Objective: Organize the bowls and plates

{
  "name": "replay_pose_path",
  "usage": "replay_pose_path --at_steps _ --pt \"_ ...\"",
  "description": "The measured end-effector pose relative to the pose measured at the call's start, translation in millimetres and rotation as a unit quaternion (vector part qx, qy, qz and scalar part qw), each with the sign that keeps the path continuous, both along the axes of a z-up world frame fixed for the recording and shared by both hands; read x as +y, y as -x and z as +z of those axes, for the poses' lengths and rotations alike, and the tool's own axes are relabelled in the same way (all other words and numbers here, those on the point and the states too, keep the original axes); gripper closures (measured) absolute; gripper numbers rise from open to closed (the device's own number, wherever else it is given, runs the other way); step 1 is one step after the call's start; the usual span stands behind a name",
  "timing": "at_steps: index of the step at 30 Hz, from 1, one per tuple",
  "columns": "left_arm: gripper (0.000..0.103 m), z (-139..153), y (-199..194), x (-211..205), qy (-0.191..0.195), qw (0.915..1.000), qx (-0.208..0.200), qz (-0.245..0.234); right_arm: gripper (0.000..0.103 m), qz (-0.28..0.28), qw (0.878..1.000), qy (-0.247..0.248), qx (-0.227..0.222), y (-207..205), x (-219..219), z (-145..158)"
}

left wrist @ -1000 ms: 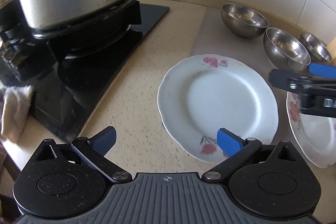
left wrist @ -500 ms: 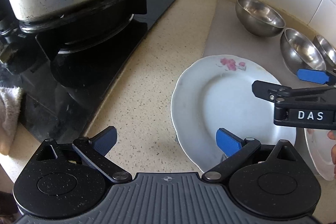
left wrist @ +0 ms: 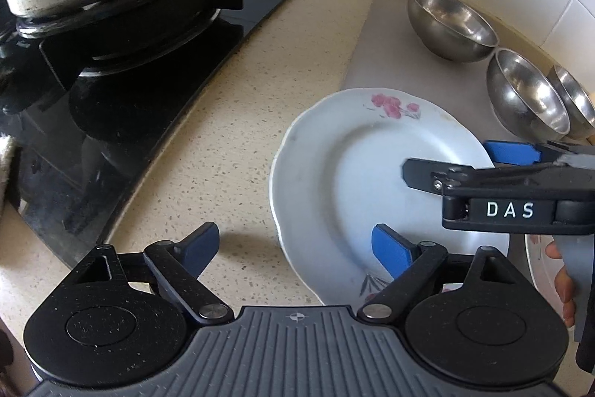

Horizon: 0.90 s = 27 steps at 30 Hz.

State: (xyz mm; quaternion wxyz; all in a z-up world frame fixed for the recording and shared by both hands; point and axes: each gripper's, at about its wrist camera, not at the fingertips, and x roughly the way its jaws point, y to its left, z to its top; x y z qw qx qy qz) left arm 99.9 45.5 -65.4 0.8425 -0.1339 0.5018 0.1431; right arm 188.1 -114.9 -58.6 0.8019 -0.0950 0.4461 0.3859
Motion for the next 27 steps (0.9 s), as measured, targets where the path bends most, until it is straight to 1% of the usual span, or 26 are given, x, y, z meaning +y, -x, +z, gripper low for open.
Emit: replay_pose_path --at_steps 3,6,7,8,9,11,12,16,20,25,27 --pt "0.011 -1.1 -0.4 -6.6 -0.001 1.0 0.001 -0.007 0.029 0.018 0.999 -0.026 0.018 2.9 -1.0 0.8" --pt "0.013 -1.0 -1.5 -14.6 0.001 0.9998 -0.002 -0.019 0.028 0.021 0.999 -0.029 0.015 6.9 -0.2 0.2" --pt "0.018 -0.4 -2.0 -15.7 0.001 0.9998 -0.005 -0.02 0.028 0.021 0.999 -0.036 0.019 6.9 -2.4 0.2" --pt "0.025 0.8 -2.7 -16.3 0.003 0.9997 -0.011 -0.022 0.028 0.021 0.999 -0.042 0.023 7.0 -4.7 0.2" --pt "0.03 2.2 -3.8 -16.3 0.006 0.9995 -0.02 -0.025 0.028 0.024 0.998 -0.046 0.026 7.1 -6.6 0.2" --pt "0.035 3.1 -6.3 -13.7 0.006 0.9995 -0.024 -0.019 0.026 0.034 0.998 -0.051 0.025 7.8 -7.7 -0.6" --pt "0.037 3.5 -5.6 -12.2 0.006 0.9995 -0.027 -0.015 0.026 0.031 0.997 -0.056 0.032 5.9 -8.3 -0.4" --pt "0.045 5.1 -2.3 -6.4 0.013 0.9994 -0.029 -0.015 0.027 0.033 0.997 -0.052 0.041 4.3 -6.1 1.0" --pt "0.055 7.3 -0.1 -1.3 0.015 0.9994 -0.029 -0.005 0.031 0.023 0.997 -0.052 0.045 4.7 -8.0 1.4" --pt "0.057 8.1 1.6 -0.5 0.018 0.9995 -0.027 -0.003 0.031 0.01 0.998 -0.047 0.05 5.5 -6.9 2.6" --pt "0.057 8.1 1.9 -0.2 0.019 0.9995 -0.027 -0.003 0.032 0.001 0.997 -0.055 0.059 4.0 -9.4 2.5"
